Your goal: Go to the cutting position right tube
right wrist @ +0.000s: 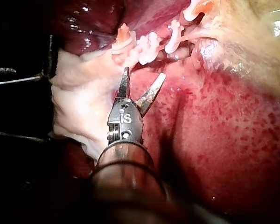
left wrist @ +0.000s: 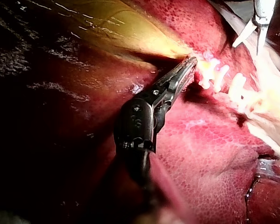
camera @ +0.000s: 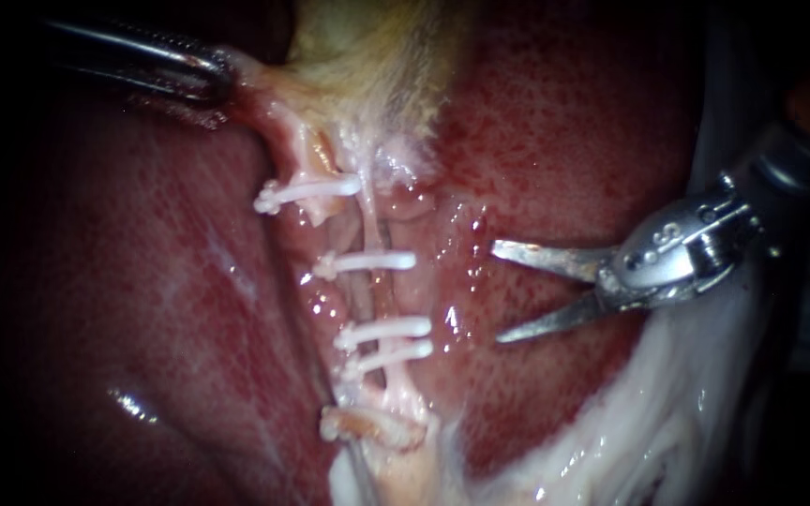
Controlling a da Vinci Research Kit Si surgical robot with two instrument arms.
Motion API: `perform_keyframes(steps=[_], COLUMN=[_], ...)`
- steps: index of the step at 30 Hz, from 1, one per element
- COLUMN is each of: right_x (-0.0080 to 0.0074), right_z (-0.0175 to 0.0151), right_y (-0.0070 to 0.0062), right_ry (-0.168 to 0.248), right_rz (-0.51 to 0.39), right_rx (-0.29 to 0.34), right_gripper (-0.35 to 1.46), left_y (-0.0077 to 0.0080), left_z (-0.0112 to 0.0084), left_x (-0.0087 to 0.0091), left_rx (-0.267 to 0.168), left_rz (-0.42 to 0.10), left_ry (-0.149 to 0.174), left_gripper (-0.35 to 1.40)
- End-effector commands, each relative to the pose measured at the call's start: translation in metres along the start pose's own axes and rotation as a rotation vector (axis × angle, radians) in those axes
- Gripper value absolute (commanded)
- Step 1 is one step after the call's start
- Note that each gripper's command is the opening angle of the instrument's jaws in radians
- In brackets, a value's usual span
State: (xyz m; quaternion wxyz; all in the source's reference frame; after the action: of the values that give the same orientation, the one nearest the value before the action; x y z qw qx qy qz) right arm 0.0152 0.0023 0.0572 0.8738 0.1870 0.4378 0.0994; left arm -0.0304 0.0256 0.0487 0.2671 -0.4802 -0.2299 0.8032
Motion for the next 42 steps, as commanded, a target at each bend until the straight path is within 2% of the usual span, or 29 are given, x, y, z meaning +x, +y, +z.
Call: perform_keyframes(steps=[1,6,12,21,25,31,39,42], right_x=[0.0001,0.0003,-0.0006,-0.0018,-0.0021,-0.0024,-0.0021,-0.0018], right_z=[0.0005,0.0026,0.0049,0.0082,0.0095,0.0104,0.0108,0.0113], right_y=[0.0000,0.0000,0.0000,0.0014,0.0021,0.0024,0.0025,0.0026], right_ry=[0.000,-0.005,-0.027,-0.049,-0.044,0.000,0.093,0.122], right_rz=[0.029,0.117,0.200,0.265,0.289,0.287,0.278,0.277], right_rx=[0.021,0.061,0.109,0.175,0.207,0.295,0.441,0.459], right_gripper=[1.45,1.45,1.45,1.43,1.43,1.43,1.38,1.38], left_y=[0.0000,0.0002,0.0003,0.0003,0.0003,0.0003,0.0003,0.0003], left_z=[0.0000,0.0000,0.0001,0.0001,0.0002,0.0002,0.0002,0.0002], left_x=[0.0000,0.0000,-0.0001,-0.0002,-0.0002,-0.0002,-0.0002,-0.0002], left_rx=[0.000,0.001,0.002,0.003,0.003,0.004,0.004,0.004], left_rz=[0.000,0.000,0.000,0.001,0.001,0.001,0.001,0.001], left_ry=[0.000,0.000,0.000,0.000,0.000,0.000,0.000,0.000], left_gripper=[-0.35,-0.35,-0.35,-0.35,-0.35,-0.35,-0.35,-0.35])
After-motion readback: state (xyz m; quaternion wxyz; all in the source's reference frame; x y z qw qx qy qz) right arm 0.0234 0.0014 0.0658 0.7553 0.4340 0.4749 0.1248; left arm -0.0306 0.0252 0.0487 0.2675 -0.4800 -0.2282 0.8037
